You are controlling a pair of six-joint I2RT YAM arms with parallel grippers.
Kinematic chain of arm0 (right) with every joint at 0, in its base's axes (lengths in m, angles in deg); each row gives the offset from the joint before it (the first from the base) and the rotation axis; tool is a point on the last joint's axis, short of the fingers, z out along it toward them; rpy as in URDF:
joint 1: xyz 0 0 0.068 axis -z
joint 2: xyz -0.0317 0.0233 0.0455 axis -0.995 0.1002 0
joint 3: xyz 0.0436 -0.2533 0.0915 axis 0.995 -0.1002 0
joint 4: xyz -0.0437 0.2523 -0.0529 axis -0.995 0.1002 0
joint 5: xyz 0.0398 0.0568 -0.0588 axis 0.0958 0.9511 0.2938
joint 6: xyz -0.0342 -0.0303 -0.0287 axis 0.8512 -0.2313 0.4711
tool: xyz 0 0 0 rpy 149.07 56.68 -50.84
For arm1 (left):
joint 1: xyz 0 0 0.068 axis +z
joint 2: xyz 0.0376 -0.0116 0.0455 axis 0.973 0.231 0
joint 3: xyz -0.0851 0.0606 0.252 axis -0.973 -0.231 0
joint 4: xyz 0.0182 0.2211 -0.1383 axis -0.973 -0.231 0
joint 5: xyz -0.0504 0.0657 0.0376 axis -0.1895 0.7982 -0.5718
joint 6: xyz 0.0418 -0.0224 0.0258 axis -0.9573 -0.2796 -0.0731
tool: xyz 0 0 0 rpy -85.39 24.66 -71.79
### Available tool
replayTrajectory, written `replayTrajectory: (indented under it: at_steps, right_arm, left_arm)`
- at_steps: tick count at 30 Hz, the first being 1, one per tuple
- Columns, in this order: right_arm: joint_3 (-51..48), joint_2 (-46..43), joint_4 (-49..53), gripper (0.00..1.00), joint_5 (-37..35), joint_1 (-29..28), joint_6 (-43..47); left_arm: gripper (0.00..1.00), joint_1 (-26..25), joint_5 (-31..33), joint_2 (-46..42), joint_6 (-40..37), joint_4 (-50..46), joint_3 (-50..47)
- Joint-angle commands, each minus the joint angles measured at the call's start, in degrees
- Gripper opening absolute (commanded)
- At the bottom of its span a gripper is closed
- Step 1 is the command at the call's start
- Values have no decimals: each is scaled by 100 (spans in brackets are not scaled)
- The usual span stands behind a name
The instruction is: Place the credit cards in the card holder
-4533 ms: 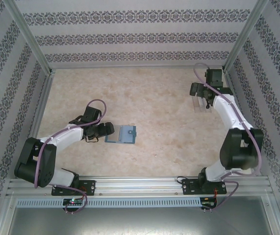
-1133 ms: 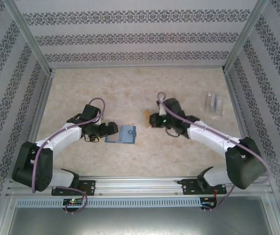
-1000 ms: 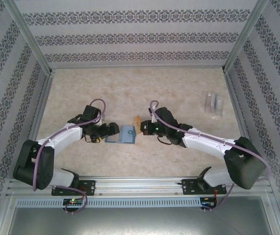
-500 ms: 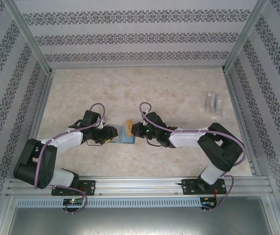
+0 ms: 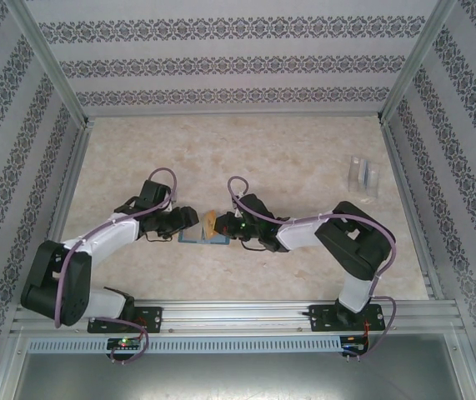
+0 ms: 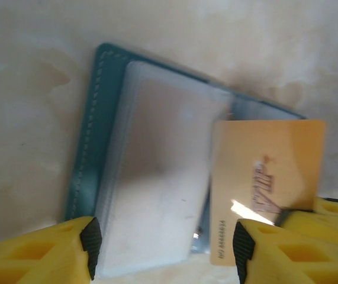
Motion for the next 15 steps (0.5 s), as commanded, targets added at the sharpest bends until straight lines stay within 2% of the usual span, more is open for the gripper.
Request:
replayTrajectory:
  at_steps: [1,6,11,15]
  right_arm:
    - [128,124,-216,0,109,-93,-133]
    - [-18,64,-246,0,44,-90,-129]
    - [-43,126,-308,0,15,-70,-202]
    - [-70,218,-340,0,-218,-76,-250]
  left_arm:
    - [60,-52,-22,281,-74,183,-20]
    - [53,-57,-172,322,31,425,-68]
    - [37,-51,-255,291,80,500,-170]
    - [33,-57,-283,311,91,442,-217]
